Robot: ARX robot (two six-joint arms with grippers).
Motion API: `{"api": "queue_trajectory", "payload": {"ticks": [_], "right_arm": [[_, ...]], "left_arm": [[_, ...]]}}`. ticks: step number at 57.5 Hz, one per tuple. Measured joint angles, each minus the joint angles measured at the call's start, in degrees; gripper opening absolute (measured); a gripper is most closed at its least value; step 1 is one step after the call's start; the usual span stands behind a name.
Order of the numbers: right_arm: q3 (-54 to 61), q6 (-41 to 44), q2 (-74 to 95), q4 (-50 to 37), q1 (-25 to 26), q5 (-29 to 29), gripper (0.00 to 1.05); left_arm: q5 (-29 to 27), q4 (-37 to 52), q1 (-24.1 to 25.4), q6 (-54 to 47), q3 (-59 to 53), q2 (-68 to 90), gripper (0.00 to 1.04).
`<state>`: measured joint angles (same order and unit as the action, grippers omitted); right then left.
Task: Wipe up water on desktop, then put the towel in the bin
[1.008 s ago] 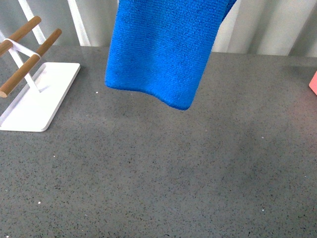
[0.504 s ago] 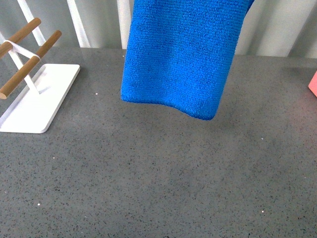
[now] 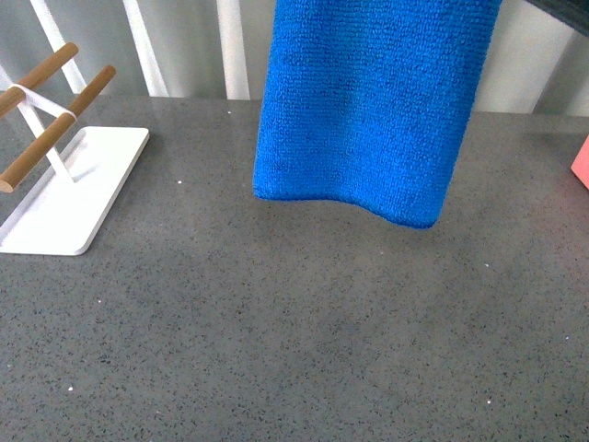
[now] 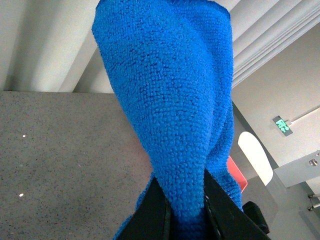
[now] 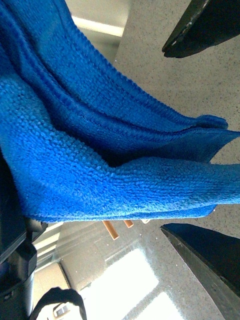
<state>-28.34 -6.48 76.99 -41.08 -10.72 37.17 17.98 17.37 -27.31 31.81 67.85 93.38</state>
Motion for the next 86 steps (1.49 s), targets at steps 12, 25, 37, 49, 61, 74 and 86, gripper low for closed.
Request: {"api": "queue_trajectory", "payload": {"ticks": [12,25,37,49,61,74,86], "right_arm": [[-2.45,0.72,4.61,-0.04,-2.4,-0.57,0.98],[-5.18,0.85,7.91,-0.94,-6.08,-2.95,0.88],[-6.12,0.22,8.68,-1.64,-9.77,-4.63,0.55],[-7.19,0.44,8.07,-0.5,-10.49,-5.01,0.25],[-7.21,0.85,6.54,0.72,-8.61,-4.26,0.03],[-7.19,1.29,5.6,1.6,-7.26,-3.69,0.03],[-7.19,1.79,4.96,2.67,-6.38,-3.69,0.03]], "left_arm": [[0.11,-0.46,-0.33,0.7,1.11,0.0,0.06],[0.26,-0.46,-0.42,1.42,2.29,0.02,0.06],[0.44,-0.44,-0.17,1.64,2.29,0.87,0.06],[0.39,-0.44,0.11,1.49,2.19,1.05,0.06],[0.11,-0.46,0.7,1.46,2.05,1.44,0.06],[-1.03,-0.5,0.81,1.49,0.87,1.64,0.06],[-2.6,-1.95,1.29,1.36,-0.37,1.51,0.28]]}}
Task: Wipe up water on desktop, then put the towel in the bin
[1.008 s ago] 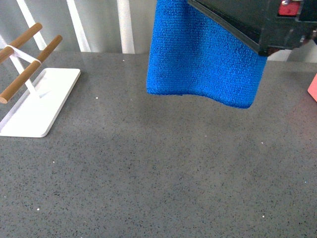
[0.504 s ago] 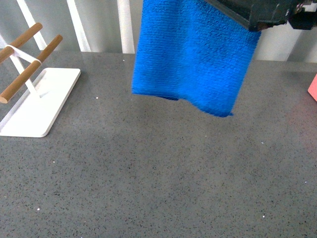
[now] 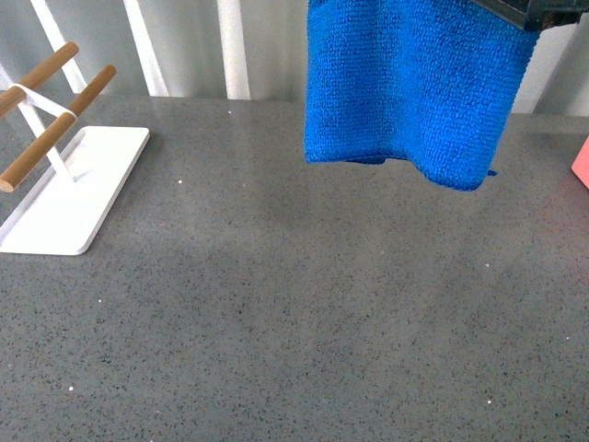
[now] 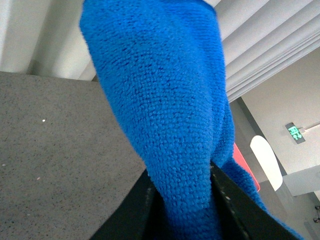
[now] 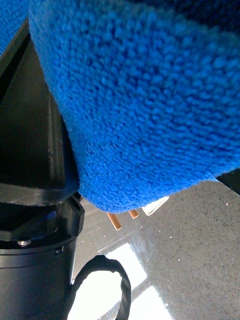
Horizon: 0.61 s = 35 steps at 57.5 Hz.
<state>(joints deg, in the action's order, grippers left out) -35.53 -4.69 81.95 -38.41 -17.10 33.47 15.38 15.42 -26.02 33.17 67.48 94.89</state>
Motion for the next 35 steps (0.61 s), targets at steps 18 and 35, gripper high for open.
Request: {"api": "queue_trajectory", "payload": {"ticks": [18,35], "right_arm": [[0.0,5.57,-2.32,8.48,2.4,-3.48,0.32],[-0.31,8.92,-3.54,13.14,7.1,-5.14,0.28]], "left_arm": [[0.66,1.22,5.01,-4.2,-6.82,-3.52,0.73],[3.37,6.27,14.4,-11.37,-22.25,-10.25,0.98]]}}
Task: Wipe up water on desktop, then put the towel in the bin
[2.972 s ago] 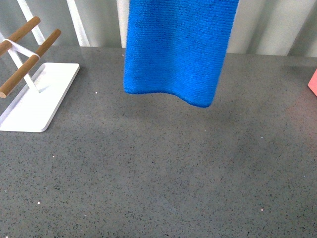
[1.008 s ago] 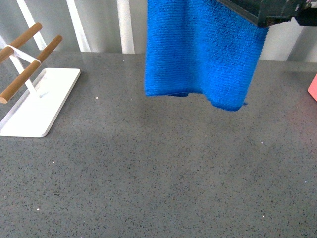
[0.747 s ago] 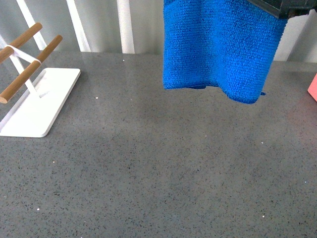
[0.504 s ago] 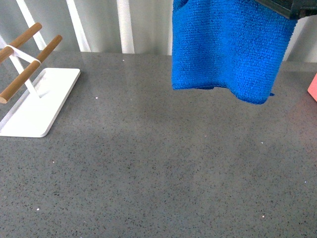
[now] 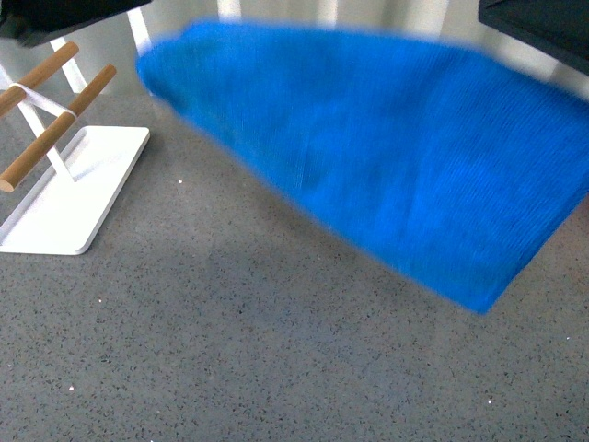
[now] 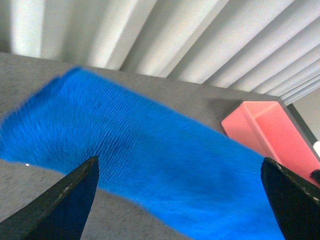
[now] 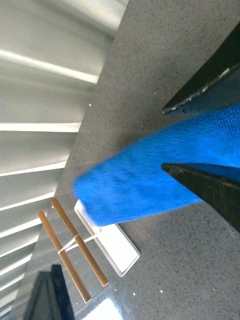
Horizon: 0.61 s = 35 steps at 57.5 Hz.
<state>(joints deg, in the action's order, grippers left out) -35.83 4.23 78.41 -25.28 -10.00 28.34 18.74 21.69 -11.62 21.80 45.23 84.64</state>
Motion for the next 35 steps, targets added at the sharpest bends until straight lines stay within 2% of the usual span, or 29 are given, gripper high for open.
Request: {"api": "queue_trajectory", "payload": {"ticks": [9,23,35], "right_arm": [[-0.87,-0.04,0.13,-0.11,0.44,-0.85,0.03],[-1.73,-0.2,0.35,-0.15,-0.2,-0.98,0.03],[-1.73,-0.13,0.35,-0.15,1.57,-0.92,0.03]], "left_arm": [[1.42,0.5,3.28,-1.03,-3.76,-0.9,0.98],[1.84,0.48,2.56,-0.9,-2.67,-1.31,0.98],[1.81,0.96,1.66,-0.7,-2.67,-1.31,0.98]]}}
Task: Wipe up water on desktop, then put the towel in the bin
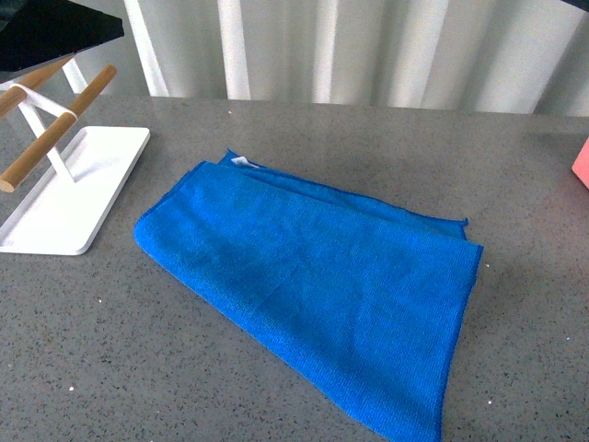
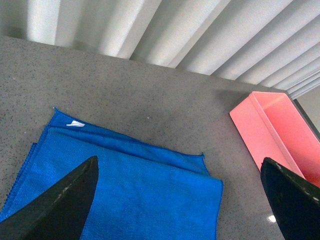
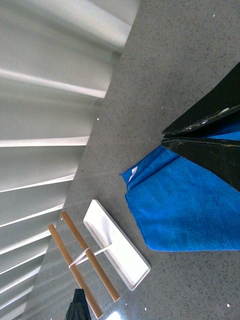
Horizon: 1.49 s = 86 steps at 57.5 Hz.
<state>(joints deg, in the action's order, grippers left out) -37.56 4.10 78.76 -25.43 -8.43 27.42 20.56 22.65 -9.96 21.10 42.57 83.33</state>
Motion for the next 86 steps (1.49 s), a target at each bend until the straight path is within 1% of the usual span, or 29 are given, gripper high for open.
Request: {"api": "queue_trajectory", "payload": {"ticks": [3,7,13,15,21,23,24,26,27,32,35,45,50,51,53,54,56,57,58,59,60,62,66,67,75,78,82,83,86], "right_arm": [[0.0,0.33,0.0,0.09,0.72,-0.42,0.03],[0.0,1.05,0.0,0.28,1.51,-1.81,0.14],[-0.2,3.3,0.0,1.18,2.82,-5.29,0.36],[-0.33,3.87,0.0,1.46,3.54,-6.4,0.45],[-0.66,5.81,-0.55,2.51,5.18,-7.5,0.63],[-0.66,6.45,-1.2,3.19,6.03,-7.72,0.7],[-0.66,6.71,-1.55,3.5,6.25,-7.8,0.71],[-0.66,7.39,-2.69,4.44,7.26,-7.85,0.79],[-0.66,7.56,-3.02,4.7,7.54,-7.87,0.8],[-0.66,8.94,-7.56,7.98,11.19,-8.72,1.0],[-0.63,9.94,-10.25,9.75,13.49,-8.9,0.97],[1.73,11.02,-18.86,13.97,20.11,-6.29,0.98],[3.56,11.15,-22.73,16.11,22.99,-4.96,0.98],[3.74,11.15,-23.15,16.35,23.3,-4.85,0.98],[4.94,10.47,-24.68,15.91,24.2,-5.38,0.96],[5.64,9.51,-25.07,14.71,24.26,-6.08,0.95],[8.96,6.47,-26.91,8.52,24.3,-9.6,0.88],[11.47,4.11,-28.5,4.63,24.33,-10.73,0.83],[13.07,3.04,-29.64,2.56,24.35,-11.28,0.79],[14.56,1.6,-30.64,1.11,24.28,-11.85,0.75],[15.21,1.14,-31.15,0.63,24.2,-12.09,0.74],[17.55,-0.31,-33.03,-0.22,23.69,-12.74,0.67],[20.5,-1.64,-35.5,-0.7,22.14,-13.97,0.54],[20.85,-1.75,-35.8,-0.72,21.9,-14.12,0.52],[25.14,-2.71,-39.36,-0.76,19.06,-17.03,0.27],[26.1,-2.86,-40.44,-0.74,18.4,-17.81,0.2],[27.78,-2.93,-42.71,-0.55,17.07,-18.93,0.06],[28.17,-2.91,-43.25,-0.44,16.74,-19.1,0.02],[29.27,-2.99,-44.92,0.07,15.74,-19.93,0.03]], "left_arm": [[-0.55,0.0,0.04,-0.2,-0.02,0.0,0.98],[-1.62,0.0,0.24,-1.16,-0.2,-0.11,0.98],[-2.91,0.13,0.92,-4.11,-1.36,-0.61,0.98],[-2.82,0.15,1.4,-4.85,-1.92,-0.79,0.98],[-2.82,0.2,2.56,-6.25,-3.32,-1.57,0.98],[-2.84,0.26,3.08,-7.19,-4.0,-2.19,0.98],[-2.84,0.28,3.26,-7.45,-4.22,-2.32,0.98],[-2.82,0.35,3.91,-8.55,-4.98,-2.99,0.98],[-2.86,0.35,4.09,-8.79,-5.18,-3.17,0.98],[-3.02,0.74,6.29,-12.2,-7.61,-5.55,0.98],[-2.47,0.85,7.8,-13.92,-9.33,-7.23,0.98],[1.46,1.14,14.36,-17.4,-15.06,-11.87,0.98],[3.89,1.55,18.95,-18.16,-17.51,-13.68,0.98],[4.15,1.79,19.54,-18.14,-17.79,-13.81,0.98],[2.67,5.07,20.79,-18.67,-19.32,-13.53,0.96],[0.15,9.66,21.64,-19.02,-20.9,-13.14,0.92],[-3.65,18.91,23.17,-19.5,-24.37,-12.74,0.85],[-4.26,25.2,24.44,-19.65,-27.17,-12.04,0.8],[-4.35,29.16,25.2,-19.76,-28.98,-11.78,0.76],[-4.98,32.39,25.44,-19.82,-30.58,-11.76,0.72],[-5.42,33.75,25.53,-19.82,-31.3,-11.76,0.7],[-5.95,37.09,25.49,-19.89,-33.64,-12.41,0.63],[-6.91,37.13,24.09,-20.06,-35.67,-15.47,0.51],[-7.1,36.94,23.87,-20.09,-35.87,-15.98,0.49],[-9.81,32.61,21.0,-20.46,-38.21,-22.77,0.24],[-10.51,31.23,20.28,-20.48,-38.73,-24.7,0.16],[-11.87,28.26,18.95,-20.48,-39.69,-28.74,0.03],[-12.15,27.45,18.62,-20.68,-39.89,-29.73,0.04],[-13.18,24.96,17.68,-20.68,-40.52,-32.92,0.03]]}}
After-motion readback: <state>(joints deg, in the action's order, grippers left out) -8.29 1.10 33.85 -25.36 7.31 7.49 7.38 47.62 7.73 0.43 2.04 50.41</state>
